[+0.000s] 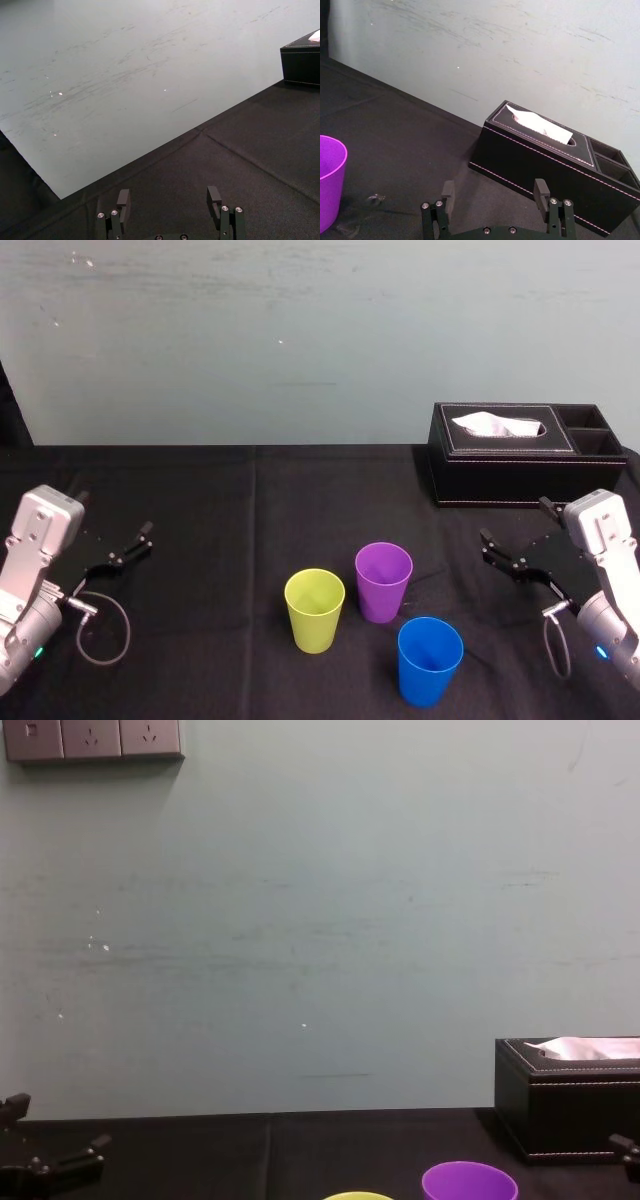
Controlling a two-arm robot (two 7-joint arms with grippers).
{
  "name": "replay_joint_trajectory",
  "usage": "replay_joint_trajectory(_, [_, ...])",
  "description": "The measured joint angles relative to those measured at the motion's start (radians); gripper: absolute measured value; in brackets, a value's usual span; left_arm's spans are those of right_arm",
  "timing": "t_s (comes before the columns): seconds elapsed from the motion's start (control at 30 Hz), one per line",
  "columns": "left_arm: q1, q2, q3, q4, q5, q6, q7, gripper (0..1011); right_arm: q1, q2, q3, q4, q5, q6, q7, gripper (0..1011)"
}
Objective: Stack the three plastic cups sequentially using one hand.
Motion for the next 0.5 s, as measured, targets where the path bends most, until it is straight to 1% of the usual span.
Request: replay_joint_trajectory(0.5, [0.000, 0.000, 0.000, 0.000, 0.000, 0.000, 0.000, 1000, 0.000, 0.000, 0.000, 0.000, 0.000, 0.000, 0.000, 1003])
